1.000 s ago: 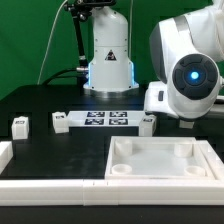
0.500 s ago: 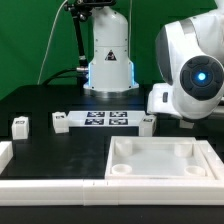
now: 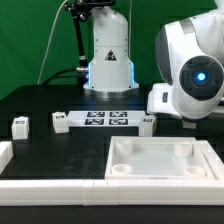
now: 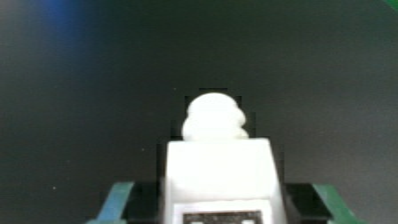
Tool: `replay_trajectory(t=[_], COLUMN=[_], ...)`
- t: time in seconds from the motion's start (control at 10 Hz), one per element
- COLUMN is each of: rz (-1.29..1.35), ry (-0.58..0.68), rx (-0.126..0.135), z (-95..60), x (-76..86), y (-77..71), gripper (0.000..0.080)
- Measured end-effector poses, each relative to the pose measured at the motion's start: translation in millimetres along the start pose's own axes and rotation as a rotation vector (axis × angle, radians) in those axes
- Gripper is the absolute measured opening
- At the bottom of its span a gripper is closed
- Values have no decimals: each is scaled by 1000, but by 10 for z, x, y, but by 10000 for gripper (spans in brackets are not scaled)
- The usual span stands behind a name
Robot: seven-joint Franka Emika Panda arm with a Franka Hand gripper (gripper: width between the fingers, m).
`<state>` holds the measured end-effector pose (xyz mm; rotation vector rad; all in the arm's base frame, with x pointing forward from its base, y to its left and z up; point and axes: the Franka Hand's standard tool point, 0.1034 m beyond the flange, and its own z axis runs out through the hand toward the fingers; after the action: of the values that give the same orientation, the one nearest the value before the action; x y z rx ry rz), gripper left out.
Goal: Assemble one leg
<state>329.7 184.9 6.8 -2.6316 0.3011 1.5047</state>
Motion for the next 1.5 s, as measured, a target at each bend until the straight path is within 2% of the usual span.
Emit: replay_trajectory(t=[0.4,0.5,0.8,1.0,1.1,1.2,1.3,1.5], rz=[0,-9,-35,-37,-38,-37,-40,-45], ry=[0,-15,-35,-3,3,18,115,321], rx=[0,-4,10,13,11,15,31,44], z=[0,-38,-446,-651,-645,-634,-688,-690], x=[0,-46,-289,-424,-448,-405,-340,-374], y=[0,17,83,83,93,80,34,36], gripper=[287,288,288,288,288,288,288,288])
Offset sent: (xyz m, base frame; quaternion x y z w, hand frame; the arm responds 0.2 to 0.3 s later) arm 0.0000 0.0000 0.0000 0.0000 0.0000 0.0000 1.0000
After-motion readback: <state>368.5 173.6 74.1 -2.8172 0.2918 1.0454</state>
